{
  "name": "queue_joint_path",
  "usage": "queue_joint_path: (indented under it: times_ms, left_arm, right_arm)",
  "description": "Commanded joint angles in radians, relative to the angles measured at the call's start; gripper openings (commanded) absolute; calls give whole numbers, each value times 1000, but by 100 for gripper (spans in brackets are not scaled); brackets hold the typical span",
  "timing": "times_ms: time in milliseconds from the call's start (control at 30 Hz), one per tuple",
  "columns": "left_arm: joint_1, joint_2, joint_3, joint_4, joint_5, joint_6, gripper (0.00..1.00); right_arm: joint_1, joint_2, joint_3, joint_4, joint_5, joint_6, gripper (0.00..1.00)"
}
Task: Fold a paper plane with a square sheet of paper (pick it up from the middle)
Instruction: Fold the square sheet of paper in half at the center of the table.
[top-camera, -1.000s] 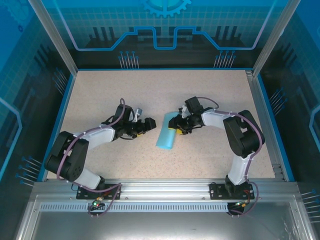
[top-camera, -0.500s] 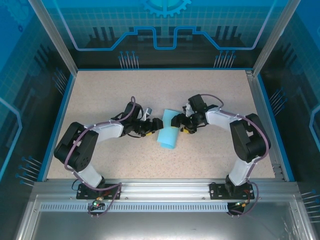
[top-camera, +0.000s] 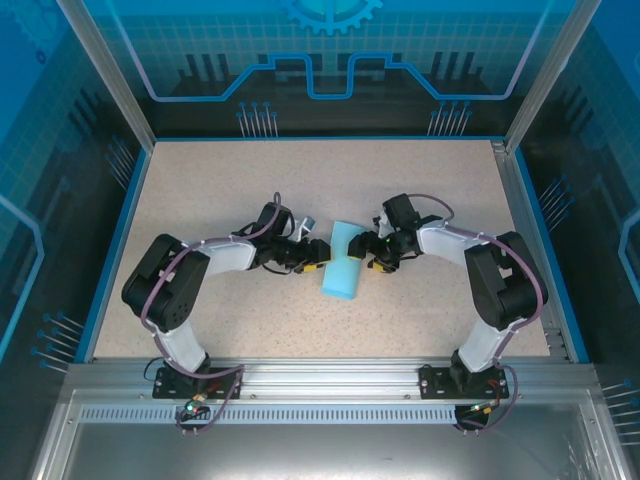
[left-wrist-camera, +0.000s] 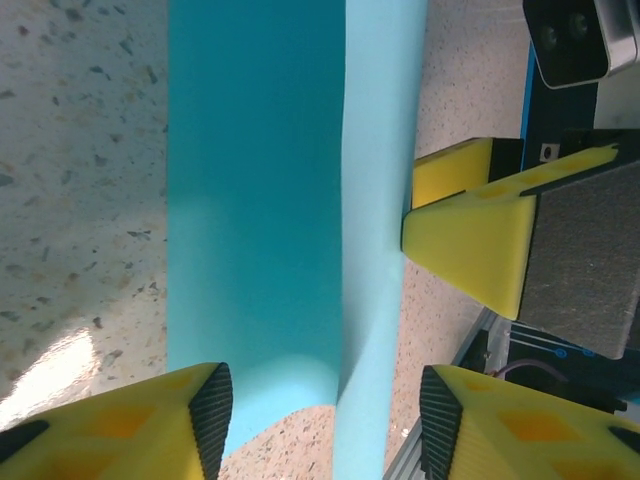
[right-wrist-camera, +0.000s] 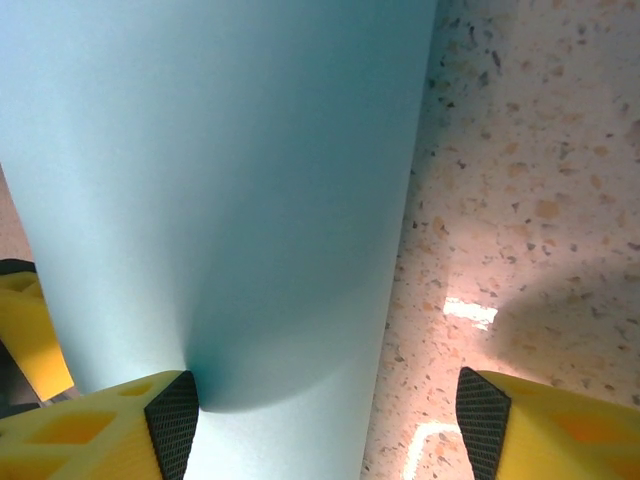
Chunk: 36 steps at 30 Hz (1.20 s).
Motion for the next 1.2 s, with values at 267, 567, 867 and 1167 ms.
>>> queue_joint_path:
  times_ms: [267, 567, 867, 1167]
  left_arm:
    - [-15, 59, 57, 34, 86, -21, 27]
    - [-17, 106, 86, 32, 97, -25, 3]
    - [-17, 124, 166, -88, 84, 34, 1]
    - [-16, 146, 209, -154, 82, 64, 2]
  right_arm:
    - [-12, -34, -46, 40, 7, 47, 73]
    - [-13, -81, -85, 75, 7, 75, 73]
    - [-8, -280, -214, 130, 112, 123, 80]
    - [5, -342, -237, 44, 179, 38, 76]
